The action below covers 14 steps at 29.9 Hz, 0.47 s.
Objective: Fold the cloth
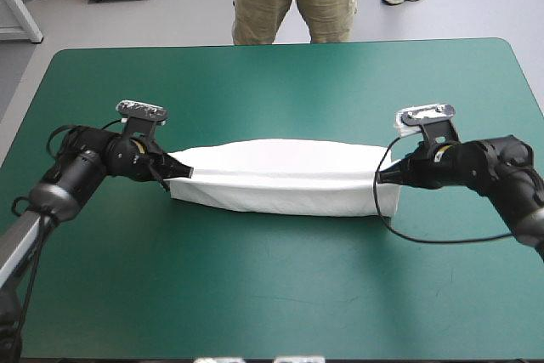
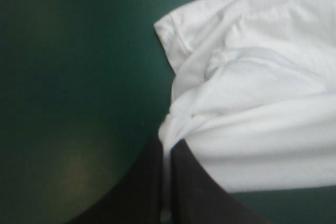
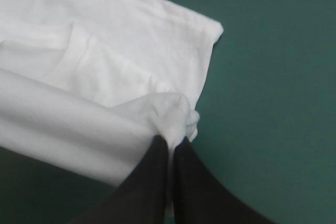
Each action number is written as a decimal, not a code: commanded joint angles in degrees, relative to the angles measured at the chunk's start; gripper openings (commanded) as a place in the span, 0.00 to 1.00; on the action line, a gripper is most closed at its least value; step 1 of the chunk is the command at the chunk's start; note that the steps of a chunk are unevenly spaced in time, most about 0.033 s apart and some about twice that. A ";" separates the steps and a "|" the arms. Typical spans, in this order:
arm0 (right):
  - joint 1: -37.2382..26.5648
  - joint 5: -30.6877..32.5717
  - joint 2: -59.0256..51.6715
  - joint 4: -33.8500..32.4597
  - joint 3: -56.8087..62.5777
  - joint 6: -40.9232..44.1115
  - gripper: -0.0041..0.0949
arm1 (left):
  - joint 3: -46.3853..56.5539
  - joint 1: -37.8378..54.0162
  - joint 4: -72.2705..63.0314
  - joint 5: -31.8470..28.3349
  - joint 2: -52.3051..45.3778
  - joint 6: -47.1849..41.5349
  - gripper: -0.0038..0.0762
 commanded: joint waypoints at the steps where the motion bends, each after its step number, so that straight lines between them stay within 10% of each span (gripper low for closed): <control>1: -1.95 -6.04 4.93 -0.10 -5.76 -1.72 0.02 | -5.25 -0.03 0.88 -6.57 4.60 -1.16 0.04; 10: -2.56 -6.42 19.19 2.04 -14.68 -4.16 0.03 | -11.38 0.38 0.75 -11.69 15.44 -3.13 0.04; 14: -2.56 -6.64 20.36 1.94 -16.21 -4.16 0.18 | -11.70 0.38 0.91 -12.58 15.76 -3.01 0.07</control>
